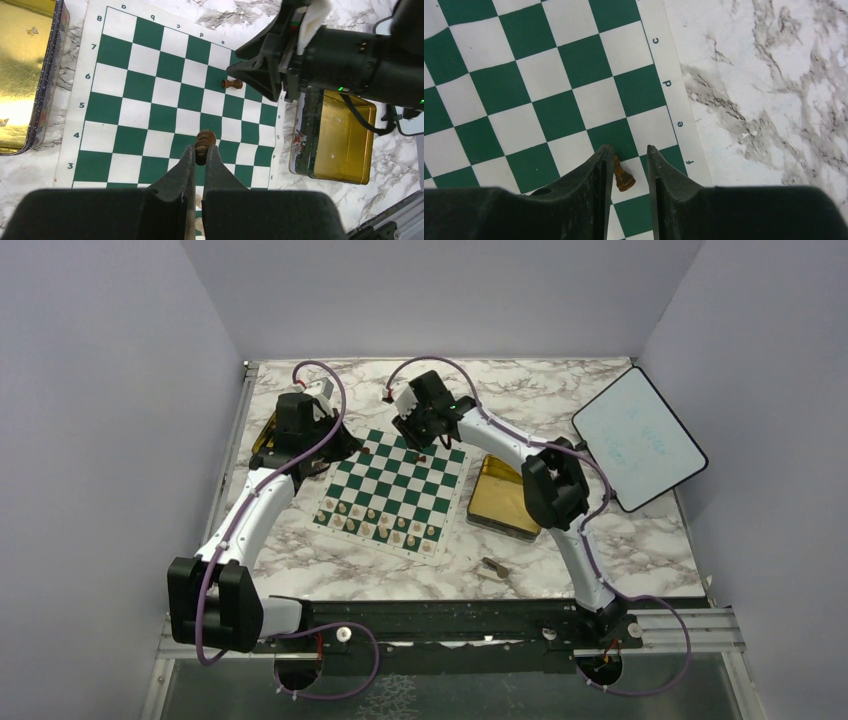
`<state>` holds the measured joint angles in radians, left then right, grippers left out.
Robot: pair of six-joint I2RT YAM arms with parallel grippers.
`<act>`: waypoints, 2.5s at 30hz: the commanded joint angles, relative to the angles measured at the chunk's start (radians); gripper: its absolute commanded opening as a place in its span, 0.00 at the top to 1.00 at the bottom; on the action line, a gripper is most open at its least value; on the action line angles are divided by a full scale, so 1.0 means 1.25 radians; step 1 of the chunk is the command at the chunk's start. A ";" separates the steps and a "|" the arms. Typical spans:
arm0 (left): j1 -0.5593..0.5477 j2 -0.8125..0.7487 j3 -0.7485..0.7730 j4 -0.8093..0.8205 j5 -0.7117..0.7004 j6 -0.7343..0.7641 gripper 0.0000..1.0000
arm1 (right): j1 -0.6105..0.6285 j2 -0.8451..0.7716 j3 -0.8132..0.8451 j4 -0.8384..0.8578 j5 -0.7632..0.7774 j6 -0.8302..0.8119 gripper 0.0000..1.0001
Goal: Set up the chess pieces on the board
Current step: Pick up the chess piece from the chessboard.
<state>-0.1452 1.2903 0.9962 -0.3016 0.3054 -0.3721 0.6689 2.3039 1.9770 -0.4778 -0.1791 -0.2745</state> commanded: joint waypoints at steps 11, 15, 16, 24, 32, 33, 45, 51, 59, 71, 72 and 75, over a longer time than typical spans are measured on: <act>0.006 -0.026 0.011 0.002 0.016 0.018 1.00 | 0.030 0.092 0.094 -0.107 0.036 -0.083 0.64; 0.005 -0.027 0.011 0.003 0.019 0.017 1.00 | 0.035 0.097 0.093 -0.118 0.065 -0.100 0.64; 0.005 -0.026 0.011 0.004 0.021 0.017 1.00 | 0.037 0.098 0.093 -0.120 0.070 -0.104 0.64; 0.006 -0.028 0.009 0.006 0.022 0.017 1.00 | 0.041 0.116 0.102 -0.129 0.074 -0.114 0.65; 0.007 -0.029 0.009 0.007 0.024 0.016 1.00 | 0.043 0.123 0.114 -0.148 0.082 -0.112 0.66; 0.007 -0.030 0.009 0.007 0.025 0.015 1.00 | 0.043 0.123 0.120 -0.158 0.084 -0.110 0.66; 0.007 -0.031 0.008 0.011 0.031 0.013 1.00 | 0.043 0.121 0.141 -0.197 0.070 -0.086 0.67; 0.008 -0.033 0.007 0.011 0.028 0.013 1.00 | 0.043 0.120 0.135 -0.177 0.075 -0.085 0.74; 0.009 -0.030 0.006 0.012 0.026 0.009 1.00 | 0.043 0.050 0.074 -0.089 0.079 -0.036 0.81; 0.008 -0.025 0.002 0.017 0.029 0.004 1.00 | 0.028 -0.151 -0.304 0.386 0.254 0.168 0.81; 0.009 -0.025 0.002 0.018 0.031 0.003 1.00 | 0.025 -0.160 -0.328 0.428 0.262 0.183 0.82; 0.008 -0.025 0.001 0.019 0.033 0.004 1.00 | 0.016 -0.177 -0.391 0.538 0.297 0.237 0.82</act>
<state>-0.1387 1.2781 0.9962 -0.3008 0.3248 -0.3622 0.7036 2.1338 1.5723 -0.0837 0.0902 -0.1078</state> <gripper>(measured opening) 0.026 0.190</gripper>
